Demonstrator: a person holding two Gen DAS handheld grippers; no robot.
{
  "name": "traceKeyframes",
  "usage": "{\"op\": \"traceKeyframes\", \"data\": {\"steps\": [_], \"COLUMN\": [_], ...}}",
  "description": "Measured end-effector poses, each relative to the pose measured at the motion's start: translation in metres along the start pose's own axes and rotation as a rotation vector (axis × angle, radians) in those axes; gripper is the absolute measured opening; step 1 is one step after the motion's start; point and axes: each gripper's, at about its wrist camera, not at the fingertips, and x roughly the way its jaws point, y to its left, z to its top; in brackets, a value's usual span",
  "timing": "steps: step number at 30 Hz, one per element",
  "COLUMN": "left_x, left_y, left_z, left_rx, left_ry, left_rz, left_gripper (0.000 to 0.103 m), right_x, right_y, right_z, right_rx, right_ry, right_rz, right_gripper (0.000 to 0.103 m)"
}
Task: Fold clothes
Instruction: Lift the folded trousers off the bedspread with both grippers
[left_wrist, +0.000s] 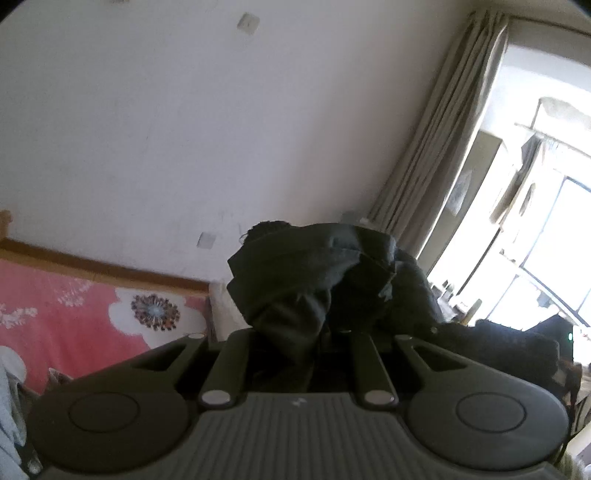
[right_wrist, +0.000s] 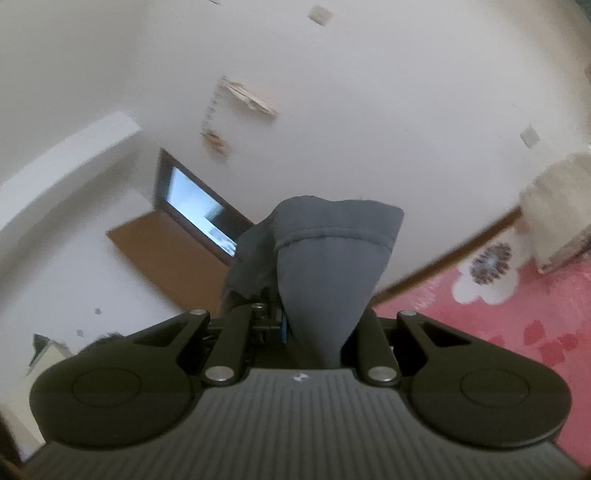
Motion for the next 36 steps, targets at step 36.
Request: {"op": "traceKeyframes", "data": {"steps": [36], "left_x": [0.464], "left_y": [0.086], "left_z": [0.049], "left_rx": [-0.056], "left_ry": [0.442], "left_rz": [0.072], "left_gripper": [0.015], "right_x": [0.163], "right_y": [-0.421], "right_z": [0.216], "right_rx": [0.258], "right_ry": [0.147], "right_rz": [-0.216], "right_gripper": [0.013]}}
